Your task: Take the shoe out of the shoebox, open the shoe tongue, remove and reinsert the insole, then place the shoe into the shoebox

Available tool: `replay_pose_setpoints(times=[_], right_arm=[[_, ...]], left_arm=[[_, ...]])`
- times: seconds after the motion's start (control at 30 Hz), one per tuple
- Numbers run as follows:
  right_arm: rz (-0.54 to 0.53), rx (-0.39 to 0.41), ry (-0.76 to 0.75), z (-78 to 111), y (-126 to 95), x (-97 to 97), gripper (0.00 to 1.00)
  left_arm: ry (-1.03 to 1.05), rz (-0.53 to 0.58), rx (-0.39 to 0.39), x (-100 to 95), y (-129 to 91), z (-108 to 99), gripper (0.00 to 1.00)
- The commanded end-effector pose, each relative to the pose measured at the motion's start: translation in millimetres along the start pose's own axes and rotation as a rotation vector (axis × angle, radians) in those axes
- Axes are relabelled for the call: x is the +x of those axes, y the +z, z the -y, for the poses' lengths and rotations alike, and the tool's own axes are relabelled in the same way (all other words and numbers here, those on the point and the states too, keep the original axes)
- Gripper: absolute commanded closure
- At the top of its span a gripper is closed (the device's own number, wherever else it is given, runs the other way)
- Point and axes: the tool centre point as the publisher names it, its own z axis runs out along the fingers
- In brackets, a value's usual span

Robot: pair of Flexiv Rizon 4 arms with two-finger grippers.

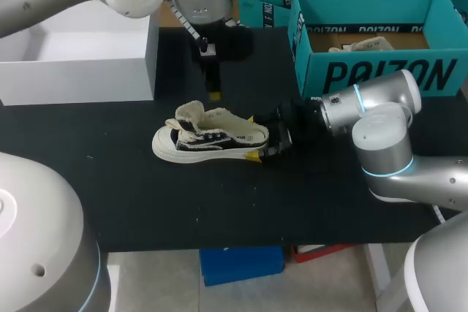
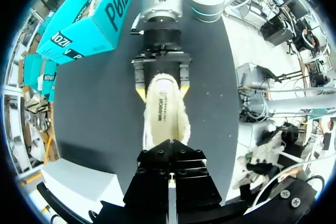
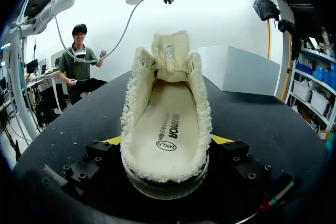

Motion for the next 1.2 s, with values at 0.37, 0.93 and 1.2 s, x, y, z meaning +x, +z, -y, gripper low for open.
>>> replay_pose_setpoints(times=[0.37,0.93,1.2], right_arm=[[0.001,0.002,0.001,1.7,1.1,-0.9,1.00],[0.001,0.002,0.001,1.7,1.1,-0.9,1.00],[0.001,0.002,0.001,1.7,1.1,-0.9,1.00]], left_arm=[[0.046,-0.120,0.036,-15.3,23.3,-5.3,1.00],[0.049,-0.147,0.051,2.2,55.0,-7.5,1.00],[0.027,-0.152,0.038,4.5,71.7,-9.3,1.00]])
